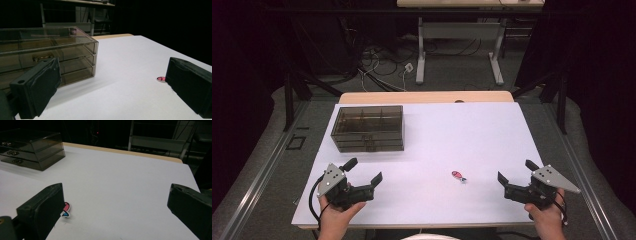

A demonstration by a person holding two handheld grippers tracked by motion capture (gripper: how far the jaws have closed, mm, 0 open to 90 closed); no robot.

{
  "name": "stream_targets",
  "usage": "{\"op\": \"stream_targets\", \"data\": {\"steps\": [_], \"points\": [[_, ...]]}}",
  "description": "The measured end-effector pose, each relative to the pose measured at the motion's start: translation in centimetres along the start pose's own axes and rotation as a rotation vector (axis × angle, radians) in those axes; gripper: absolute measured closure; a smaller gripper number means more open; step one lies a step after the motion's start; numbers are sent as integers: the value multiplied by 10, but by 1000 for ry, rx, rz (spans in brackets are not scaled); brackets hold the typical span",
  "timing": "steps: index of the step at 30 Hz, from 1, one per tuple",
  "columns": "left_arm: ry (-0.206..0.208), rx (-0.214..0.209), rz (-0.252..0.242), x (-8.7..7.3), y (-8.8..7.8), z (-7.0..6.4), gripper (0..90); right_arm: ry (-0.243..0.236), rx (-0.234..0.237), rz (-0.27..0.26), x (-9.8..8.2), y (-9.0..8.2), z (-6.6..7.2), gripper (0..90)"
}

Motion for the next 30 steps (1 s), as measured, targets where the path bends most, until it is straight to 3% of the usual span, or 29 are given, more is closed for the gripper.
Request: {"op": "stream_targets", "data": {"steps": [6, 19, 25, 28, 30], "points": [[-34, 12, 18, -3, 3, 7, 1, 25, -19, -5, 2, 4, 1, 16], [-76, 67, 38, -8, 5, 21, 59, 3, -28, -12, 2, 10, 3, 52], [-119, 82, 50, -7, 6, 28, 152, 37, -32, -16, 2, 12, -2, 89], [-134, 93, 51, -6, 5, 32, 159, 85, -33, -14, 2, 13, -5, 108], [-142, 101, 49, -5, 6, 35, 167, 84, -34, -15, 3, 14, -6, 135]]}}
Point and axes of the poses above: each handheld gripper's, and its own axes: y roughly forward along the jaws, x roughly out of its top, z roughly to its left, the point moved 4 cm from there along y, roughly forward along the jaws, and after that the axes turned 15 degrees about y, right-handed, at the moved point
